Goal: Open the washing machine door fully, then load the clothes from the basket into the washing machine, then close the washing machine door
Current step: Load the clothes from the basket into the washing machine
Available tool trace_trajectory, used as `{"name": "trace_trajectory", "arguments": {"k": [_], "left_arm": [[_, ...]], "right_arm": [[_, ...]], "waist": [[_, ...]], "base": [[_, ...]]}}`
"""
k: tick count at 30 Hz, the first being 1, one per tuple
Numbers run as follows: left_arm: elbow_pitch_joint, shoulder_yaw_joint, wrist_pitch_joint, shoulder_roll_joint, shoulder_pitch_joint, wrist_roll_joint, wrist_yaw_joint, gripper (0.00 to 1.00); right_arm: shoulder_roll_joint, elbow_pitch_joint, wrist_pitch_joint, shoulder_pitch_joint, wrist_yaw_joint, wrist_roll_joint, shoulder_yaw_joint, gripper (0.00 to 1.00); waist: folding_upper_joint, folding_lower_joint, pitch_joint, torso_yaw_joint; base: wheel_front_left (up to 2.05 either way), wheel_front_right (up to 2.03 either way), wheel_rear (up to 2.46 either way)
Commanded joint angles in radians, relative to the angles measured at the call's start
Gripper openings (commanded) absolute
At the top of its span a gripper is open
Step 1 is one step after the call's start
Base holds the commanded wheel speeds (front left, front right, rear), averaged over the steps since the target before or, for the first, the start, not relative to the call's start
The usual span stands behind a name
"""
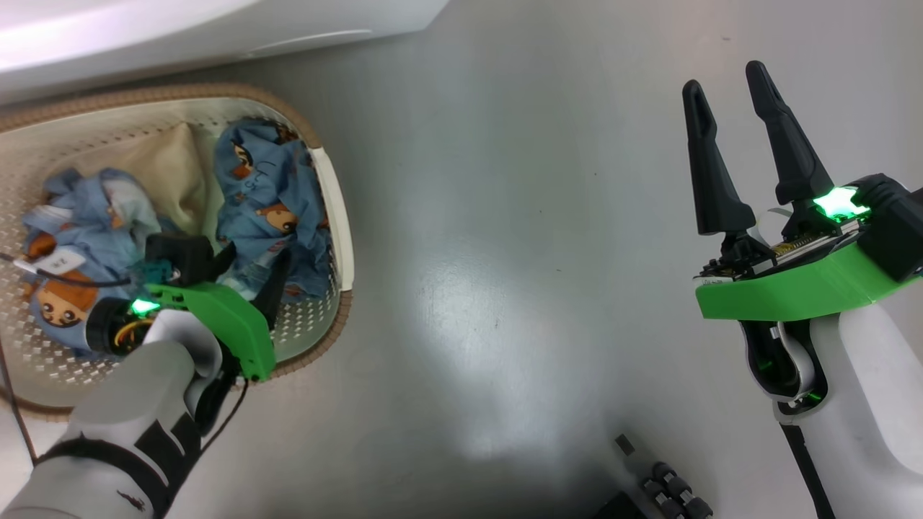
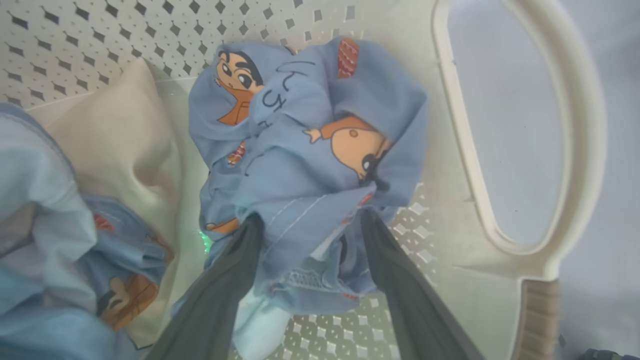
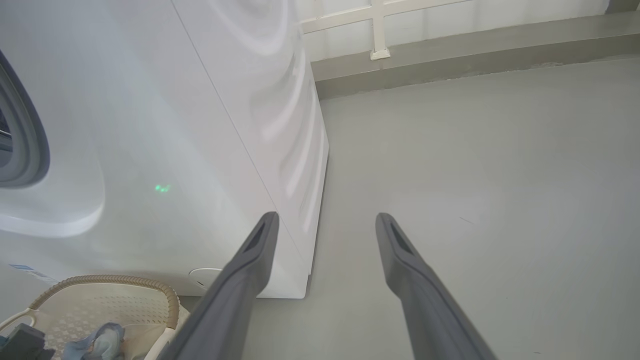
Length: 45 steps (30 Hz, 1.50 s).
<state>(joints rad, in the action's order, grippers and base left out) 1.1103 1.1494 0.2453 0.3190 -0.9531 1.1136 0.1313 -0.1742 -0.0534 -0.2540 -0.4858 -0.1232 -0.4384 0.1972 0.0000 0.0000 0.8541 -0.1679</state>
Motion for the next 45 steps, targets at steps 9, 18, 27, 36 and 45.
{"name": "trace_trajectory", "arguments": {"k": [9,18,27,36,45], "left_arm": [[0.028,0.041,-0.024,0.041,-0.038,0.063,-0.001,1.00],[0.012,0.060,-0.044,0.045,-0.039,0.128,-0.001,0.00],[-0.011,0.035,0.005,0.033,-0.030,0.200,-0.001,0.00],[-0.094,-0.195,0.016,0.060,0.033,0.127,-0.001,0.00],[-0.214,-0.484,0.016,0.034,0.234,-0.135,-0.001,0.00]], "right_arm": [[0.009,0.047,-0.008,0.023,-0.008,0.010,0.029,1.00],[0.002,0.052,-0.008,0.037,-0.008,0.013,0.027,1.00],[0.000,0.040,-0.008,0.037,-0.008,0.012,0.010,1.00],[-0.010,0.015,-0.008,0.047,-0.008,0.000,0.002,1.00],[-0.036,-0.022,-0.008,0.110,-0.008,-0.014,-0.014,1.00]], "waist": [[0.0000,0.0000,0.022,-0.043],[0.0000,0.0000,0.006,-0.049],[0.0000,0.0000,-0.058,-0.010],[0.0000,0.0000,-0.181,0.043],[0.0000,0.0000,-0.347,0.096]], "base": [[0.00,0.00,0.00],[0.00,0.00,0.00],[0.00,0.00,0.00],[0.00,0.00,0.00],[0.00,0.00,0.00]]}}
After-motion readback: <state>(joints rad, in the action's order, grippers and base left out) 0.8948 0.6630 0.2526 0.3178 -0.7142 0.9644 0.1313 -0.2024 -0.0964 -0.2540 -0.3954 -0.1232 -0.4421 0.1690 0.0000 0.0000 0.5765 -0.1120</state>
